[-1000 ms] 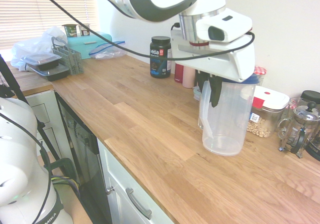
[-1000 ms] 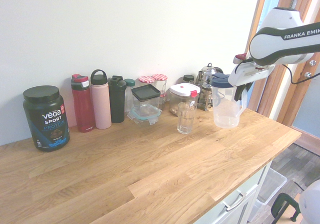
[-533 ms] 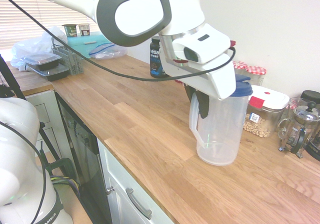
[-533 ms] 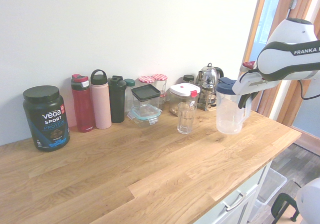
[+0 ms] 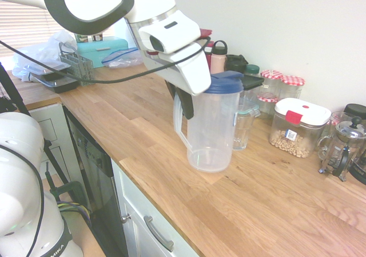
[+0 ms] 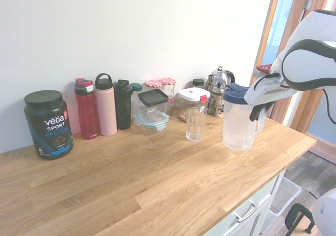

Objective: Pour me some water

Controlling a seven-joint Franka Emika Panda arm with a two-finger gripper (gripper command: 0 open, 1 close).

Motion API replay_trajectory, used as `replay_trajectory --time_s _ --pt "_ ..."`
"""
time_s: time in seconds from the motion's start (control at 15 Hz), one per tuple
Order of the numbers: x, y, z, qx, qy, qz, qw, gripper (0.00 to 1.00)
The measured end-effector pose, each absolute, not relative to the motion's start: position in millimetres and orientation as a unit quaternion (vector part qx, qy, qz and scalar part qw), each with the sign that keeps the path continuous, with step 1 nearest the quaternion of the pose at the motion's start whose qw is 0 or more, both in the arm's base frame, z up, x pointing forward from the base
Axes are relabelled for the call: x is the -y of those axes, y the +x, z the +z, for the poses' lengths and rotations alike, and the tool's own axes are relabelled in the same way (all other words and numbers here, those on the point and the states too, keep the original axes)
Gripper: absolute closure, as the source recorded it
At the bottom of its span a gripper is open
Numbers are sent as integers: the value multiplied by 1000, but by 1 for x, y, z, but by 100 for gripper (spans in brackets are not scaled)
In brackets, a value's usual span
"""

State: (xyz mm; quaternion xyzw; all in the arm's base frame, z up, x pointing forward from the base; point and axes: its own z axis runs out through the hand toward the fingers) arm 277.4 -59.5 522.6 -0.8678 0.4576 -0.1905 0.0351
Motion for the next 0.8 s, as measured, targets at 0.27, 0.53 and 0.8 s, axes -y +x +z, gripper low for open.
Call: replay_trajectory --time_s 0.27,0.53,0.8 --pt "-29 293 510 -421 -887 -186 33 100" --pt "-96 311 478 -441 -876 -194 21 100" --pt "-157 343 475 -488 -847 -209 23 100"
